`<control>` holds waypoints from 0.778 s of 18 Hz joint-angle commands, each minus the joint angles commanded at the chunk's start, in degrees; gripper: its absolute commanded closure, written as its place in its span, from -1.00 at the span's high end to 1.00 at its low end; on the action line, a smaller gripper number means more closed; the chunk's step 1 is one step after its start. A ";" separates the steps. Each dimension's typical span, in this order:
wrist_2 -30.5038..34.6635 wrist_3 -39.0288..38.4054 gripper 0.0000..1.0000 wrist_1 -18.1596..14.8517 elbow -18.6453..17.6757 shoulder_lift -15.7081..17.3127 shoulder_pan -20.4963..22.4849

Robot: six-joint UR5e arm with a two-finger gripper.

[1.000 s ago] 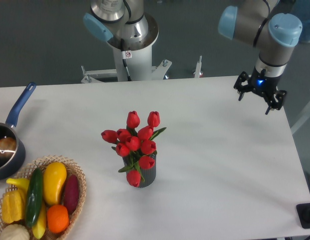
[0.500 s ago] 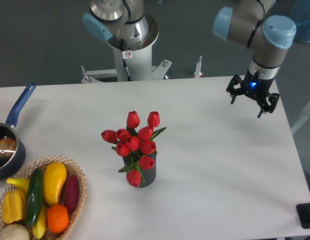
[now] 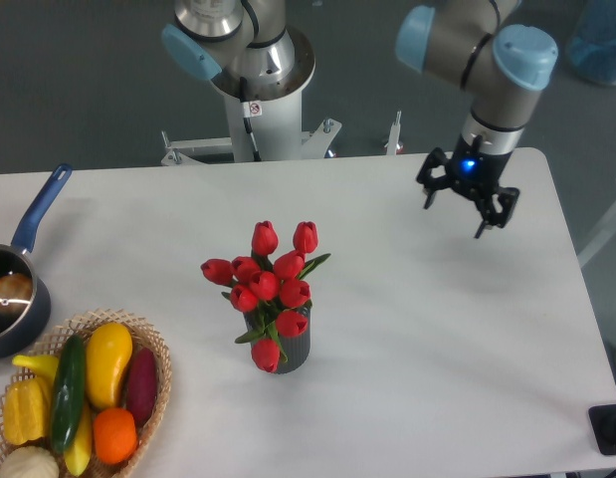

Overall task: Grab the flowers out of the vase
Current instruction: 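Move the open gripper from its start pose toward the red tulips, then lower the gripper around the tulip stems above the black vase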

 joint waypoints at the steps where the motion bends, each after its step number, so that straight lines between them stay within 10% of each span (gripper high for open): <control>1: -1.93 -0.09 1.00 0.00 -0.27 0.00 -0.70; 14: -29.71 -1.49 1.00 0.09 -1.76 -0.70 -8.09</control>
